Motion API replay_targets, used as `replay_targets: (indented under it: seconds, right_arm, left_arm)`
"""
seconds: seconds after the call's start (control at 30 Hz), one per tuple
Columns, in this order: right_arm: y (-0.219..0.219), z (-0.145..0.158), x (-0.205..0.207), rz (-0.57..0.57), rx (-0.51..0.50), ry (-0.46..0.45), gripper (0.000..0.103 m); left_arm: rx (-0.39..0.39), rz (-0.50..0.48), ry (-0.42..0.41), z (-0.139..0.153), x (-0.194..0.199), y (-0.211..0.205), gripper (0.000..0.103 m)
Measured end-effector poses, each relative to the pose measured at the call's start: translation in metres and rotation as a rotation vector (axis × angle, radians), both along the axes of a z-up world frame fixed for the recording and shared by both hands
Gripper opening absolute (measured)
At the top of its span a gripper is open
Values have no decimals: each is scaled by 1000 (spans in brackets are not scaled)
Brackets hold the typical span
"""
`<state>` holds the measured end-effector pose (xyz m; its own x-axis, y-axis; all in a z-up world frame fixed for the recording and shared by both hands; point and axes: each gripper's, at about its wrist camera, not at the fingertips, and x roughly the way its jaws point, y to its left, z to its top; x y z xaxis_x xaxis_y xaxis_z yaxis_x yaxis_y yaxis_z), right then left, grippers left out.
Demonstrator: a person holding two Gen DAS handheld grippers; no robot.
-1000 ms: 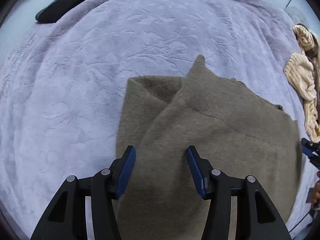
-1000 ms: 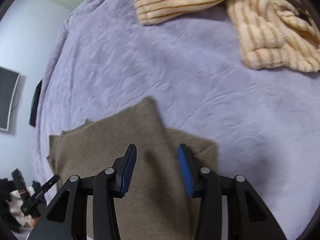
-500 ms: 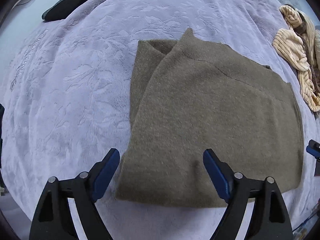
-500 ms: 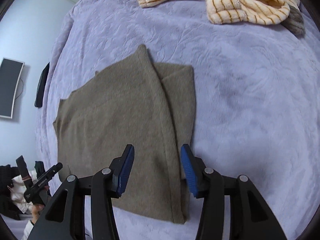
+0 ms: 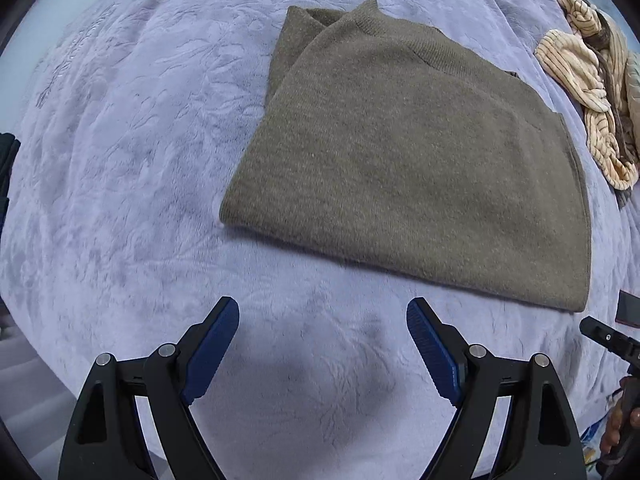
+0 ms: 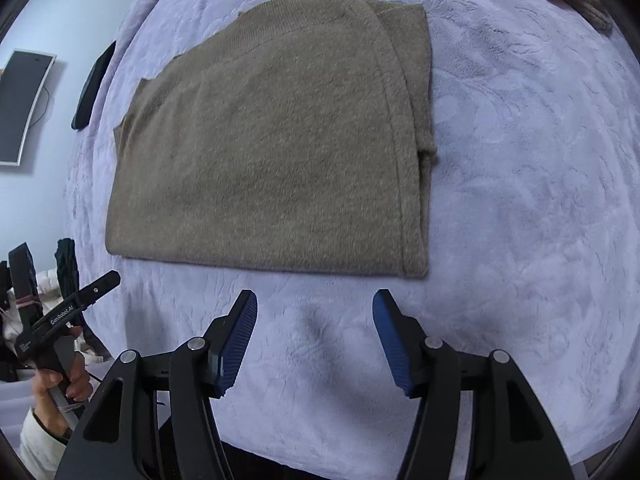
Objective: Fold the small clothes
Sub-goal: 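Move both open grippers to the folded edge of the sweater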
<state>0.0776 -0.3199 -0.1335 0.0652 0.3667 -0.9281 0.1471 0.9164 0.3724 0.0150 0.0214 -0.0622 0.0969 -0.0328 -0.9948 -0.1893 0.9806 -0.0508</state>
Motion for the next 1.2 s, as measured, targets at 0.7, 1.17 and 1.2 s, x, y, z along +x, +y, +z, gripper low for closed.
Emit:
replay_targets:
  seconds: [0.7, 1.17, 1.2]
  right_arm:
    - [49, 14, -7, 111, -3, -27, 85]
    - [124, -9, -20, 35, -48, 56, 85]
    - [127, -9, -21, 36, -53, 61, 85]
  left_arm:
    - [-7, 46, 11, 18, -27, -22, 87]
    - [-120, -36, 65, -16, -4, 27, 87]
    - [-131, -39, 64, -17, -3, 29, 87]
